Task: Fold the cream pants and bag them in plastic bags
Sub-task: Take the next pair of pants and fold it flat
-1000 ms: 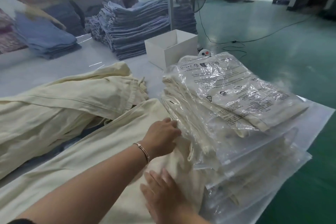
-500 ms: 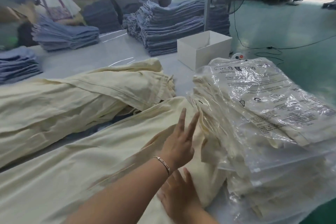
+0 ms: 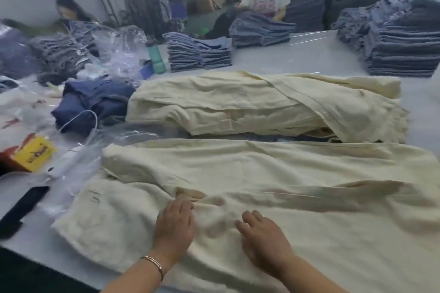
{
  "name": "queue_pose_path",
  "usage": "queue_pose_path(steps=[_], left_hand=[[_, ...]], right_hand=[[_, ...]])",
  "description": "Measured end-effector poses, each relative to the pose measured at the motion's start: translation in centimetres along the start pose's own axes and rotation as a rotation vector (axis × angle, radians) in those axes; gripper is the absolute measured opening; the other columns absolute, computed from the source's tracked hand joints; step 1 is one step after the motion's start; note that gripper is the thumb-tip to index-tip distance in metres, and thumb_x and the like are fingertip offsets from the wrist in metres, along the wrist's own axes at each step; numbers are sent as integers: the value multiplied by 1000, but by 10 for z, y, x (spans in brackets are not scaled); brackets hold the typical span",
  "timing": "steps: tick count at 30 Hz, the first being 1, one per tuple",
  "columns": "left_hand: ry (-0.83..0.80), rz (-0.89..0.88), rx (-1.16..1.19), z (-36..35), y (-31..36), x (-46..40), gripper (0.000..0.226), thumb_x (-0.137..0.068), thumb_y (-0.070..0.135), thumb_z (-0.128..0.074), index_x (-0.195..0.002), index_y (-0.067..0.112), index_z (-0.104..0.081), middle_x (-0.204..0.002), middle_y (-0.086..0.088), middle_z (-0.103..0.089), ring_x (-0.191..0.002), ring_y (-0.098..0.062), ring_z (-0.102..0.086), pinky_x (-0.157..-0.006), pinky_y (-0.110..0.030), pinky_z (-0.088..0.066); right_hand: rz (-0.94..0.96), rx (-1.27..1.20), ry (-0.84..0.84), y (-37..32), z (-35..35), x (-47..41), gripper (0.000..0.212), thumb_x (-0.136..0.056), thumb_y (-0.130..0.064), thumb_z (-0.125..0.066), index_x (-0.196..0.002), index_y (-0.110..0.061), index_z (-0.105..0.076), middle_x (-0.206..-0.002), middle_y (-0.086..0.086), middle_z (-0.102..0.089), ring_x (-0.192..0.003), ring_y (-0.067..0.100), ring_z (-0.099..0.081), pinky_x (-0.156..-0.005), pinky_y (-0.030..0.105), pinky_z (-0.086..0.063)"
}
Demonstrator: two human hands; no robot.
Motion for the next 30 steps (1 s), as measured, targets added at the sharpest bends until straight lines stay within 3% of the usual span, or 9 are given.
queue_pose_path(steps=[2,5,7,10,14,18,22,27,30], left_hand=[[-106,217,-88,-5,-64,15,39,-86,36,-49,-114,13,-63,-118,-8,-60,-111,-30,-57,-88,-41,-48],[-351,341,-87,-31,-129,43,62,-93,58,-38,-146,27,-33,-157,1,-23,-146,-15,-16,-115,-36,-19],[-390,268,-48,-34,-139,46,56,-95,59,-29,-143,31,-38,-156,6,-26,-145,-13,-17,-115,-34,-21],[-217,202,61,-3,-156,34,44,-98,46,-29,-127,24,-55,-133,8,-49,-128,-14,-41,-100,-27,-38],[-69,339,30,35,-235,20,32,-93,26,-50,-123,20,-56,-127,6,-51,-120,-15,-42,-90,-29,-44],[-105,451,-8,48,-327,-5,34,-93,29,-50,-125,19,-52,-129,3,-51,-122,-20,-40,-93,-32,-42],[-169,465,132,45,-393,-52,46,-93,38,-55,-133,16,-47,-136,-1,-47,-127,-22,-39,-100,-35,-40],[-236,451,419,24,-420,-124,56,-87,43,-63,-135,22,-45,-137,2,-49,-116,-16,-51,-94,-33,-45],[-279,376,355,10,-415,-169,58,-90,47,-56,-140,24,-40,-142,2,-46,-124,-18,-47,-99,-37,-42]], right_hand=[[40,-37,-114,-25,-18,-21,41,-71,-36,-66,-110,-24,-60,-110,-1,-57,-95,20,-60,-65,25,-51],[-18,-88,-267,-48,-47,-47,48,-93,-44,-41,-137,-26,-38,-139,2,-40,-123,25,-45,-88,35,-45],[-84,-55,-268,-59,-51,-68,39,-94,-47,-36,-124,-26,-50,-128,1,-55,-114,25,-54,-83,34,-46],[-109,-23,-231,-81,-51,-105,40,-92,-47,-35,-98,-21,-65,-103,2,-68,-95,25,-64,-71,29,-45],[-178,-125,-75,-96,-46,-168,22,-90,-40,-43,-81,-24,-56,-95,1,-66,-91,26,-63,-65,30,-36],[-339,-134,45,-88,-52,-229,18,-90,-32,-50,-98,-19,-58,-101,1,-61,-92,26,-60,-68,31,-41],[-414,4,-57,-66,-75,-264,29,-91,-35,-51,-116,-21,-51,-116,-2,-54,-110,19,-51,-78,33,-47],[-516,166,-226,-30,-107,-251,32,-93,-38,-42,-120,-24,-45,-116,-3,-44,-114,17,-42,-79,29,-44],[-552,215,-228,-11,-111,-248,27,-93,-38,-39,-116,-24,-46,-113,-4,-42,-112,16,-42,-79,28,-42]])
Point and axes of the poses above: each hand's wrist, its own x-axis away from the middle knuckle, its own z-axis out of the back of the hand, y = z × x, the point moved 10 cm from there along -x, towards the middle knuckle
